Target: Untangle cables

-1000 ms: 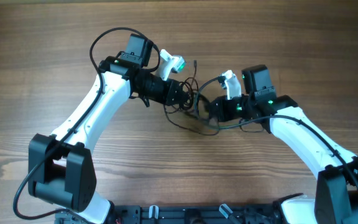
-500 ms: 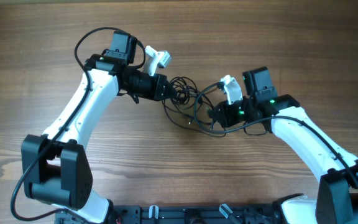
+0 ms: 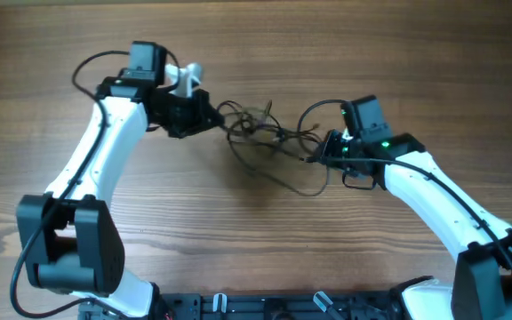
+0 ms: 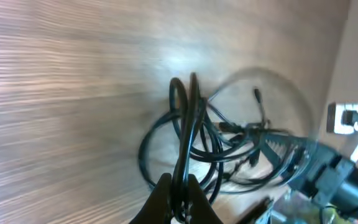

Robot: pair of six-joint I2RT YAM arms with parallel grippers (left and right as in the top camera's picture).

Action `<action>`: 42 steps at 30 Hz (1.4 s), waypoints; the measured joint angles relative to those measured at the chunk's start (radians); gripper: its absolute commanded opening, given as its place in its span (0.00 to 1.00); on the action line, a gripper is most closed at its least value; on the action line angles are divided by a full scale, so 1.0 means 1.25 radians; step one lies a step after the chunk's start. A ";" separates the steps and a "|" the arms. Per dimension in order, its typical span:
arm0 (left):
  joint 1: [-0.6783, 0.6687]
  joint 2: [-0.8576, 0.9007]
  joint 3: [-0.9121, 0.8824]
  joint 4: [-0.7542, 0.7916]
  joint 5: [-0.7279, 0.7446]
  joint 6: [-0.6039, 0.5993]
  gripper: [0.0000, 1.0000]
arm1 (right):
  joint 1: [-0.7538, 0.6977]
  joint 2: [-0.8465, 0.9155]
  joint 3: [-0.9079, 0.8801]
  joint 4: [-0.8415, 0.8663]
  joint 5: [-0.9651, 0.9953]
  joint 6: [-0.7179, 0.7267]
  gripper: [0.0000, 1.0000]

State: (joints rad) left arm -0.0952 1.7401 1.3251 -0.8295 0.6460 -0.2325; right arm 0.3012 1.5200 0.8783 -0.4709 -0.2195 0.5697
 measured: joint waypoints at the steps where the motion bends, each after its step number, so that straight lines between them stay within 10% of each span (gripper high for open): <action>1: 0.016 0.000 0.000 0.007 -0.013 -0.009 0.04 | -0.013 0.002 -0.005 0.025 -0.133 -0.154 0.74; 6: -0.013 0.000 0.000 0.039 -0.047 -0.017 0.04 | -0.020 0.002 -0.007 0.025 -0.561 -0.544 0.74; 10: -0.039 0.000 0.000 0.039 -0.046 -0.011 0.04 | -0.019 0.002 -0.011 0.116 -0.396 -0.403 0.64; 15: -0.088 0.000 0.000 0.042 0.237 0.221 0.06 | -0.019 0.002 -0.014 0.181 -0.307 -0.305 0.75; 17: -0.086 0.000 0.000 0.042 0.273 0.245 0.07 | -0.019 0.002 -0.017 0.214 -0.337 -0.291 0.57; 19: -0.086 0.000 0.000 0.041 0.288 0.255 0.06 | -0.019 0.002 -0.017 0.250 -0.360 -0.235 0.08; 24: -0.076 0.000 0.000 0.039 0.296 0.262 0.09 | -0.017 0.002 -0.015 0.136 -0.237 -0.063 0.04; 25: -0.063 0.000 0.000 0.038 0.295 0.263 0.28 | -0.017 0.002 -0.017 0.049 -0.144 -0.017 0.04; 26: -0.043 0.000 0.000 0.039 0.295 0.264 0.81 | -0.017 0.002 -0.018 0.005 -0.075 0.017 0.04; 27: -0.025 0.000 0.000 0.042 0.295 0.264 1.00 | -0.017 0.002 -0.015 -0.044 0.001 0.056 0.04; 37: -0.025 -0.001 0.002 -0.047 0.040 0.239 1.00 | -0.018 0.002 -0.020 -0.042 0.176 0.156 0.04; 42: -0.123 0.049 0.002 -0.032 -0.059 0.238 0.82 | -0.018 0.002 -0.020 -0.039 0.155 0.148 0.04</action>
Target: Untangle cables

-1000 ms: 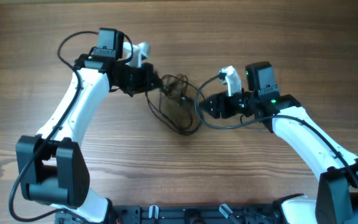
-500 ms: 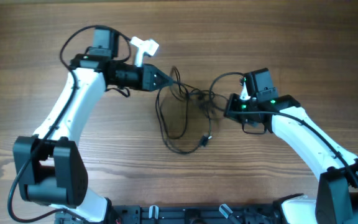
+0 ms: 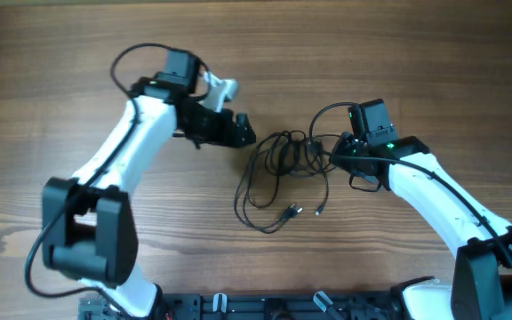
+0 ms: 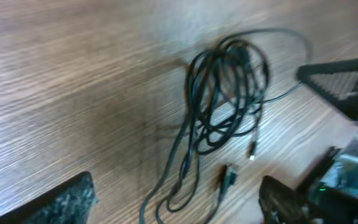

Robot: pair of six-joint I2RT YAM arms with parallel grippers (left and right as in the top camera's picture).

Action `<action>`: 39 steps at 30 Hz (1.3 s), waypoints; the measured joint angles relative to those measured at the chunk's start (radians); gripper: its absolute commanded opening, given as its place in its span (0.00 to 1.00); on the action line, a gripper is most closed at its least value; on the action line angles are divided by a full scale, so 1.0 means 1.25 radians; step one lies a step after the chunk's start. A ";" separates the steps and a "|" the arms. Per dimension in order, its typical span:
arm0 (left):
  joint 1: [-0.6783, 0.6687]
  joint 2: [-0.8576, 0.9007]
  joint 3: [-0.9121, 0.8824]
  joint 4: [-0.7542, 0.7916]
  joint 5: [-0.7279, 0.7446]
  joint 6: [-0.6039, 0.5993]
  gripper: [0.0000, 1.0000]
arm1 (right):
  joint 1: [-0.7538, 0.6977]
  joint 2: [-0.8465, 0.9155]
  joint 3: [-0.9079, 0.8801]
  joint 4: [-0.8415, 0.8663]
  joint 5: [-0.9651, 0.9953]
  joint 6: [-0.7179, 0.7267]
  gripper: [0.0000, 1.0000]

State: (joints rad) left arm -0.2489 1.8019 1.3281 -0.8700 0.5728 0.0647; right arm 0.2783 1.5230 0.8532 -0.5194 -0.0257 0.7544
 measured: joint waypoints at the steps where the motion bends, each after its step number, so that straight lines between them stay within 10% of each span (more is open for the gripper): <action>1: -0.018 0.013 0.000 0.007 -0.016 0.000 0.77 | 0.000 0.000 0.000 0.000 -0.001 0.000 0.05; 8: -0.093 0.080 0.000 0.051 -0.099 0.000 0.46 | 0.000 0.000 0.000 -0.002 -0.007 0.000 0.04; 16: -0.104 0.131 0.000 0.040 -0.117 -0.001 0.53 | 0.000 0.000 0.000 -0.006 -0.009 0.000 0.04; 21: -0.138 0.131 0.000 0.011 -0.120 0.005 0.04 | 0.000 0.000 0.000 -0.007 -0.009 0.000 0.04; 32: -0.013 0.016 0.131 -0.066 -0.273 -0.042 0.04 | -0.106 0.000 0.002 -0.080 0.072 -0.033 0.06; 36: 0.026 -0.104 0.149 -0.057 -0.168 -0.049 0.04 | -0.157 -0.026 0.001 -0.008 0.013 -0.154 0.63; 39: 0.027 -0.108 0.152 -0.059 -0.117 -0.054 0.04 | -0.164 -0.111 0.000 0.103 -0.176 -0.250 0.69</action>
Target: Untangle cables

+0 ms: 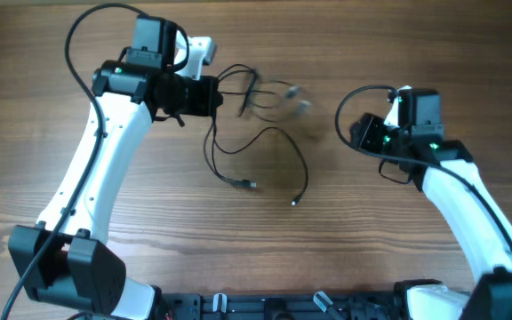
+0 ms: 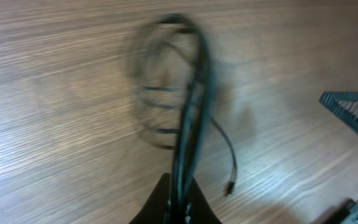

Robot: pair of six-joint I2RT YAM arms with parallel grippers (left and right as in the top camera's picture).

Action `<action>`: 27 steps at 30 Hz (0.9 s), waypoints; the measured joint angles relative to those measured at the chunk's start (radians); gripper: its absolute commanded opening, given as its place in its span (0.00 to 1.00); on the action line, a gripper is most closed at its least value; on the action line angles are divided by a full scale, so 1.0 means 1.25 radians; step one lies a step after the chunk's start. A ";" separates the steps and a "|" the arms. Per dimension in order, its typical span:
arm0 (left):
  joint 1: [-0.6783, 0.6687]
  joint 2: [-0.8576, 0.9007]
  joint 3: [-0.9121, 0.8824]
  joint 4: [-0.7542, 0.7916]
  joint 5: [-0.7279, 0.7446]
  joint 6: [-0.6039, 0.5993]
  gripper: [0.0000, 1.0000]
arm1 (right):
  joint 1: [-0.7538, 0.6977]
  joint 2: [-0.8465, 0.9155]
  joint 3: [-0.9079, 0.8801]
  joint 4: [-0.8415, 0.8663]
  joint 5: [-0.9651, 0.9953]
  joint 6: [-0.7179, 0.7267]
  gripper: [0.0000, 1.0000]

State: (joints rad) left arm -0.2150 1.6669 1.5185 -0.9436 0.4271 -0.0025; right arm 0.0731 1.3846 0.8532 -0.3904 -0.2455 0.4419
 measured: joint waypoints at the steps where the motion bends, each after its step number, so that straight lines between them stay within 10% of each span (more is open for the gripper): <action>1: -0.009 0.000 0.000 -0.001 0.010 0.000 0.04 | 0.000 -0.021 0.000 0.033 -0.062 -0.014 0.69; 8: -0.124 0.000 0.000 0.007 0.061 0.028 0.04 | 0.009 -0.056 0.000 0.128 -0.403 -0.038 0.64; 27: -0.157 -0.019 0.000 0.013 0.193 0.064 0.04 | 0.014 0.109 0.000 0.146 -0.540 0.004 0.40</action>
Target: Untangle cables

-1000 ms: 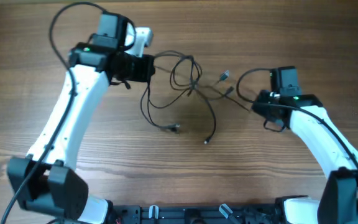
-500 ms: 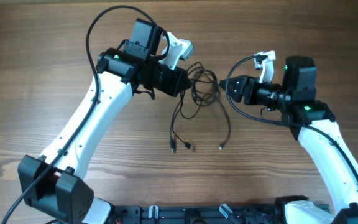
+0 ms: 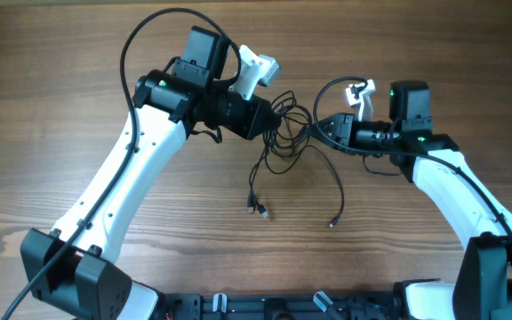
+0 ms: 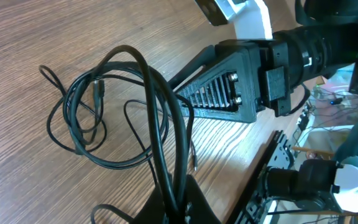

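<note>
A tangle of thin black cables (image 3: pixel 289 133) hangs between the two arms near the table's far middle. My left gripper (image 3: pixel 269 120) is shut on several strands of it, which run up from between the fingers (image 4: pixel 178 202) into wide loops (image 4: pixel 104 118). Two loose plug ends (image 3: pixel 259 210) (image 3: pixel 333 222) trail toward the front. My right gripper (image 3: pixel 325 127) points left with its tip at the right side of the bundle. In the left wrist view only one ribbed finger (image 4: pixel 219 87) shows, behind the strands, so its state is unclear.
The wooden table (image 3: pixel 60 178) carries only the cables. A black rail (image 3: pixel 265 307) runs along the front edge between the arm bases. Each arm's own black lead loops above its wrist (image 3: pixel 163 27).
My left gripper, still shut on the cables, has moved right and slightly forward. My right gripper has moved left, from well clear of the bundle to its right side. The loose ends now trail nearer the middle.
First the tangle was stretched between both grippers, the left shut on it. Then the left was open and the bundle lay on the table beside the right gripper. Later the left held it again at the far left, the right standing apart. Now both meet at the bundle.
</note>
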Robot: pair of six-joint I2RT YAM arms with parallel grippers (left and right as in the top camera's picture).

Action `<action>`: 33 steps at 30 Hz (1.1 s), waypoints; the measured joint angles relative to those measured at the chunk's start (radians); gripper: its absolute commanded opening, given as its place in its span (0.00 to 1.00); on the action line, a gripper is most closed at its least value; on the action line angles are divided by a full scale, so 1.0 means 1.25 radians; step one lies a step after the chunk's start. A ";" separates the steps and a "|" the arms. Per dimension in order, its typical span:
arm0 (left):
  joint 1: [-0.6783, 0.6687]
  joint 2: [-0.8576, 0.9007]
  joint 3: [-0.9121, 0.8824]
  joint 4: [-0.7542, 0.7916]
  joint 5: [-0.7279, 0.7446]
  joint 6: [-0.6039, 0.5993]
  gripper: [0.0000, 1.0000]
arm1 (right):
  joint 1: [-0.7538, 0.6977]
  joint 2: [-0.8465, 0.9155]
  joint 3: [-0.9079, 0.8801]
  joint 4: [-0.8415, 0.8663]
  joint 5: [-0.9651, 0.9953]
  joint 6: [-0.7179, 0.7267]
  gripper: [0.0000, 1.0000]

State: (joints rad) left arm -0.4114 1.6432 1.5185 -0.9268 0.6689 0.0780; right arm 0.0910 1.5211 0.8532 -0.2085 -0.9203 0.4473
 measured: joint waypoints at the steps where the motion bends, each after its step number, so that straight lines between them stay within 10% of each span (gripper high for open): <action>1: 0.000 0.000 0.000 0.000 0.005 0.000 0.04 | 0.002 0.000 0.000 0.006 0.000 0.001 0.39; 9: 0.000 0.000 0.000 0.002 0.031 0.000 0.04 | 0.080 0.000 0.000 0.022 0.088 0.056 0.04; 13: 0.000 0.000 0.000 -0.026 0.024 0.001 0.34 | 0.092 0.011 0.001 -0.079 0.273 0.118 0.04; 19: 0.000 -0.002 0.000 -0.103 -0.080 0.006 0.34 | 0.091 0.011 0.001 -0.134 0.520 0.155 0.04; 33: 0.000 -0.001 -0.001 0.007 -0.101 0.009 0.50 | 0.089 -0.186 -0.003 0.068 0.065 -0.063 0.04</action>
State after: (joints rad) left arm -0.4114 1.6424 1.5177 -0.9180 0.5430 0.0891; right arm 0.2020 1.2892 0.8494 -0.1230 -0.8394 0.3679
